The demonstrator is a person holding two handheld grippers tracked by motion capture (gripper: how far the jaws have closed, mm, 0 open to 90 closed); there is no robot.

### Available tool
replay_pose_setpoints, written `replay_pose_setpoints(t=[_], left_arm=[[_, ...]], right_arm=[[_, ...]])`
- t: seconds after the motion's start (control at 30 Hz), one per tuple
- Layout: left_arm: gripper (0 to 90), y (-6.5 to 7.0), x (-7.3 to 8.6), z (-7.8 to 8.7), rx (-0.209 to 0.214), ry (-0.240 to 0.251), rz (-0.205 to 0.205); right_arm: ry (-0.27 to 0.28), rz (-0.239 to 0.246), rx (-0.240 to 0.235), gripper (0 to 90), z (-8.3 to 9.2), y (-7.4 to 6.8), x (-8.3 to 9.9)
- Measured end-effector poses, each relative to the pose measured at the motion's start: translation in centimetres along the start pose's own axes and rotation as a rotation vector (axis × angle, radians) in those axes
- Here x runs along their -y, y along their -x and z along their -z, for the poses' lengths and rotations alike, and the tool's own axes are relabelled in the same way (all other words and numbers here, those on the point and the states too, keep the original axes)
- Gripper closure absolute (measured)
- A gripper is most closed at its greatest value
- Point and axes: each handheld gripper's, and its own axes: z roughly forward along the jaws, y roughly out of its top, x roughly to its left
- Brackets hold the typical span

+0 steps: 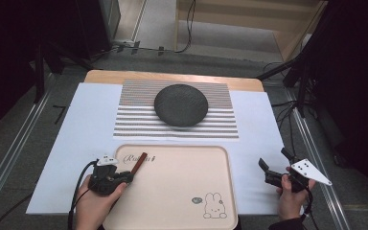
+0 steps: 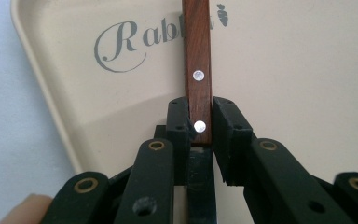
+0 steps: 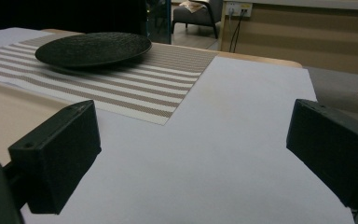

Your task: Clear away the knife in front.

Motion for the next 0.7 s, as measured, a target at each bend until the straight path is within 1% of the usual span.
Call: replay_pose_setpoints(t=[0.03, 0.07, 0.1, 0.13, 0.17, 0.2, 0.3, 0.4, 0.5, 0.63, 0.7], left_arm=[[73.0, 0.0, -0.1, 0.0, -0.011, 0.005, -0.003], [67.1, 0.0, -0.3, 0.1, -0.013, 0.011, 0.003], [65.7, 0.0, -0.4, 0.3, 0.008, 0.016, 0.003], [66.4, 0.1, -0.6, 0.4, 0.017, 0.024, -0.002], [69.5, 0.3, -0.8, 0.4, 0.023, 0.038, -0.016], [75.1, 0.6, -0.9, 0.4, 0.025, 0.046, -0.042], [88.9, 1.6, -1.3, -0.1, 0.011, 0.048, -0.114], [89.2, 2.2, -1.7, -0.8, 0.004, 0.026, -0.155], [89.3, 2.5, -1.9, -1.6, -0.017, 0.005, -0.186], [89.5, 2.2, -1.8, -1.9, -0.031, -0.005, -0.183], [89.5, 2.0, -1.6, -1.9, -0.026, -0.009, -0.174]], right_arm=[[0.003, 0.001, -0.002, 1.2, 0.0, 0.0, 0.0], [0.006, -0.001, -0.002, 1.2, 0.1, 0.0, 0.0], [0.008, -0.001, -0.001, 1.2, 0.1, 0.1, 0.0], [0.007, -0.006, 0.000, 1.2, 0.1, 0.0, 0.0], [0.007, -0.006, 0.000, 1.3, 0.1, 0.0, 0.0], [0.008, -0.002, 0.000, 1.2, 0.1, 0.1, 0.0], [0.003, -0.001, 0.000, 1.3, 0.1, 0.0, 0.0], [0.004, -0.001, 0.001, 1.2, 0.1, 0.0, 0.0], [0.006, -0.002, 0.002, 1.2, 0.1, 0.1, 0.0], [0.007, -0.003, 0.003, 1.3, 0.1, 0.1, 0.0], [0.006, -0.006, 0.002, 1.3, 0.1, 0.1, 0.0]])
